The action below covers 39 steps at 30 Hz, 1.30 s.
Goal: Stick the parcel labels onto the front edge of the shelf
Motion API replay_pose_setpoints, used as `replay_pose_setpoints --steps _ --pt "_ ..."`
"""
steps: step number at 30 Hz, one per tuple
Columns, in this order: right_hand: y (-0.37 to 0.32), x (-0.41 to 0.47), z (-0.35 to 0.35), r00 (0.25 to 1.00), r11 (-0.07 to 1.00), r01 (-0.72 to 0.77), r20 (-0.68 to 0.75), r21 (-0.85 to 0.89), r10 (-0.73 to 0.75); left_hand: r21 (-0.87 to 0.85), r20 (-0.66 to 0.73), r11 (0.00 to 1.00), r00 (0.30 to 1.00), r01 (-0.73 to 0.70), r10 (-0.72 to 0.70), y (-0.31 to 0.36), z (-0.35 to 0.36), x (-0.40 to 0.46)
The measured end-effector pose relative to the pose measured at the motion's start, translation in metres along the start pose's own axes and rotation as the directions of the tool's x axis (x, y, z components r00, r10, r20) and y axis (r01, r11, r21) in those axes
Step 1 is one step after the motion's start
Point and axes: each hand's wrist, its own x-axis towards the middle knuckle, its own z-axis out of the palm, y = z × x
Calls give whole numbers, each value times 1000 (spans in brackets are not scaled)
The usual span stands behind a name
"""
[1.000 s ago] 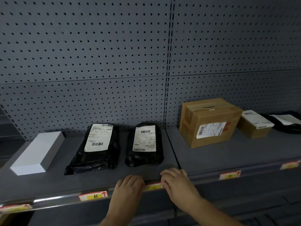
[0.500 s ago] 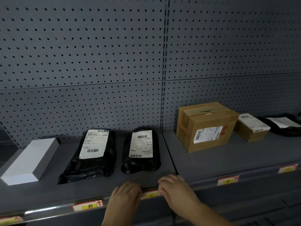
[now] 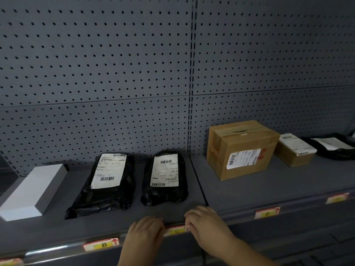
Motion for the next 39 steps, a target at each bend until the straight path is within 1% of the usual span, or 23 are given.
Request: replay_pose_setpoints --steps 5,7,10,12,14,17,21,27,32,35,39 --pt "2 -1 5 999 1000 3 -33 6 -3 1 -83 1000 997 -3 3 -2 4 -4" --pt "3 -1 6 999 1000 4 -51 -2 -4 2 -83 1000 997 0 0 -1 5 -5" --pt "2 -1 3 999 1000 4 -39 3 -4 9 -78 1000 997 12 -11 1 4 -6" --pt "0 0 2 999 1000 15 -36 1 -14 20 -38 999 999 35 -34 4 1 -6" --pt "-2 -2 2 999 1000 21 -39 9 -21 34 47 998 997 58 -59 7 -4 -4" --pt "-6 -2 -2 999 999 -14 -42 29 16 45 141 995 986 85 -90 13 -15 -1" --pt "-23 8 -6 997 998 -65 -43 24 66 34 133 995 987 92 -96 10 -36 -4" --pt "-88 39 12 998 998 -49 -43 36 50 29 87 994 990 109 -111 -45 -80 -36" --pt "-147 65 32 998 997 -51 -39 65 53 125 102 984 984 130 -143 -102 -116 -66" --pt "-169 73 44 993 995 -72 -90 66 77 171 120 982 988 79 -100 -129 -127 -77" --pt "-183 75 56 982 992 -117 -144 47 123 145 119 989 992 13 -31 -144 -132 -84"
